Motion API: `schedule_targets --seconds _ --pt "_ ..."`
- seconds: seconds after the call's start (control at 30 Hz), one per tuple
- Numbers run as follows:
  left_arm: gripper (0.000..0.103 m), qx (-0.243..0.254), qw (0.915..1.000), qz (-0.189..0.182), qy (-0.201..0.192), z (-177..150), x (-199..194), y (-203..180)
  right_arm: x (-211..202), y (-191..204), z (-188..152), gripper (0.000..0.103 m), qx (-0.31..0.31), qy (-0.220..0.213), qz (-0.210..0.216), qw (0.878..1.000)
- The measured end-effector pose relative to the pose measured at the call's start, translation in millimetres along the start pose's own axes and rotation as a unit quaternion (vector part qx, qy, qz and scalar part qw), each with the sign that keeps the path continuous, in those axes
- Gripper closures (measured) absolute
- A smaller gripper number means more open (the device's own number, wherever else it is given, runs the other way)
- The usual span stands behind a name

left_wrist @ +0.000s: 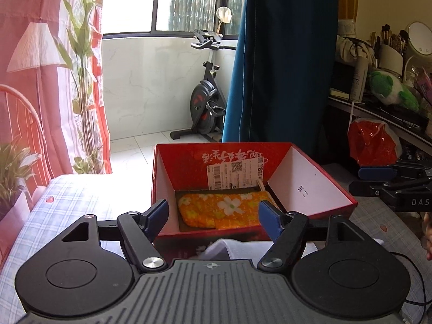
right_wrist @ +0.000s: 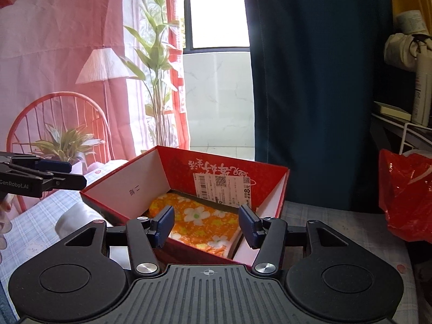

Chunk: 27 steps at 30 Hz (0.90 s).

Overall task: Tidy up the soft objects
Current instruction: 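Grasp the white cloth bundle with the right gripper and lift it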

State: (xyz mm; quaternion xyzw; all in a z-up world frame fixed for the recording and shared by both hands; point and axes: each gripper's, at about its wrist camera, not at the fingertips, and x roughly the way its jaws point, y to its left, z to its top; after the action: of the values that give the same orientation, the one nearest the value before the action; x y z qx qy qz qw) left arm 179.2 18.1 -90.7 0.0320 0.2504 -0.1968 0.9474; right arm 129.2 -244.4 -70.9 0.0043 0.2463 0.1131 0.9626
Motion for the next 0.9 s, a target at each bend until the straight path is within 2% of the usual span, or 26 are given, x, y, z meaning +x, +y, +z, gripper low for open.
schedule_targets --seconds 0.2,0.33,0.6,0.9 --pt "0.018 -0.021 0.9993 -0.019 0.026 -24.9 -0.7 0.8 -20.0 -0.2 -28.7 0.044 0.011 0.019 0.000 1.000" --pt "0.018 -0.037 0.9976 -0.037 0.045 -36.6 4.5 -0.1 -18.6 1.2 -50.6 0.038 0.018 0.047 0.001 0.999" --pt "0.018 -0.036 0.9951 -0.057 0.072 -55.0 21.5 -9.8 -3.3 3.2 -79.0 0.031 0.041 0.085 0.007 0.995" --pt "0.019 -0.032 0.9925 -0.063 0.100 -61.7 40.5 -14.3 16.8 -1.8 -94.4 0.029 0.074 0.107 0.017 0.991"
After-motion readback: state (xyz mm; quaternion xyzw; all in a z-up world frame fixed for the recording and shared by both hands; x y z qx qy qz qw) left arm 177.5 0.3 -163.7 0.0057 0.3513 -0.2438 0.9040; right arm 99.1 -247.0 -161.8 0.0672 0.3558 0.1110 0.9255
